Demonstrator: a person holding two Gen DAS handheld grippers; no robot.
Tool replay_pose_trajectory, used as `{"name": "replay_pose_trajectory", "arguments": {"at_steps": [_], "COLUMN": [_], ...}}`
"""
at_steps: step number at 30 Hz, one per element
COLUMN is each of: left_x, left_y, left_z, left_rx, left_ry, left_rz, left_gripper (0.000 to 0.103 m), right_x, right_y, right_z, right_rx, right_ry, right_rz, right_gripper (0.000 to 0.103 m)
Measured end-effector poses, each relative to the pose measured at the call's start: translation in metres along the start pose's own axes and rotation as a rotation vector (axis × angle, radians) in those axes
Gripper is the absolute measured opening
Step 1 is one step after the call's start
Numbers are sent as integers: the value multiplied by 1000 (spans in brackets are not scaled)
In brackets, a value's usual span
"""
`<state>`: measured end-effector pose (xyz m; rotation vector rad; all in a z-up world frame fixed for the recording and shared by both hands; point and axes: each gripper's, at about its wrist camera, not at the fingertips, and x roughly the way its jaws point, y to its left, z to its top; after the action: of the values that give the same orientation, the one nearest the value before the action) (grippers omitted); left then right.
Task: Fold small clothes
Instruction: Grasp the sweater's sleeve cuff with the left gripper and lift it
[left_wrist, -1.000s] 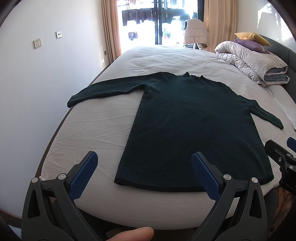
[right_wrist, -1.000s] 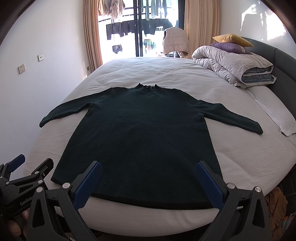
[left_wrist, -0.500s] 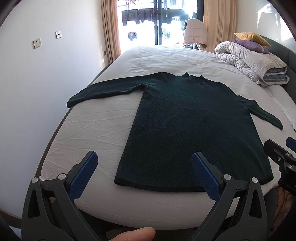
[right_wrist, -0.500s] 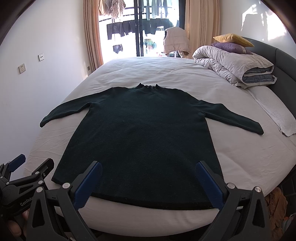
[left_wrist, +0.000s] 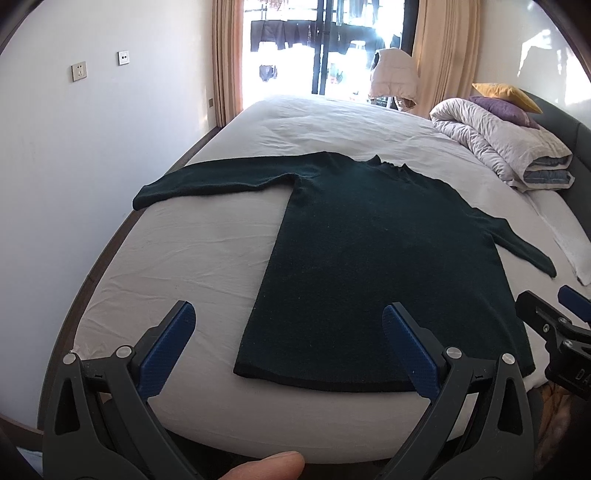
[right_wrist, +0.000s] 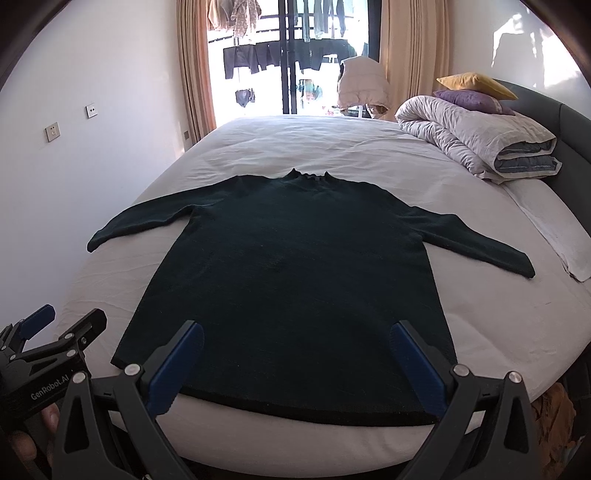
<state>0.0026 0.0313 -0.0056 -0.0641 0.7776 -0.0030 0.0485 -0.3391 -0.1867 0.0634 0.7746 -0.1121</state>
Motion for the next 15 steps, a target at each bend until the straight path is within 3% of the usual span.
{"name": "replay_pose_trajectory", "arguments": {"at_steps": [5, 8, 15], "left_x": [11, 36, 98], "left_y": [30, 55, 172], "left_z": [24, 43, 96], "left_rx": [-51, -59, -185], "left_ry": [-51, 3, -8], "left_rz": [-97, -174, -46], "left_gripper": [103, 103, 103], "right_x": [16, 32, 87], "right_y": [12, 21, 47], "right_z": [19, 34, 68], "right_rx": [-63, -96, -170], "right_ry": [-3, -4, 30], "right_rz": [24, 57, 130], "right_gripper": [103, 103, 103]}}
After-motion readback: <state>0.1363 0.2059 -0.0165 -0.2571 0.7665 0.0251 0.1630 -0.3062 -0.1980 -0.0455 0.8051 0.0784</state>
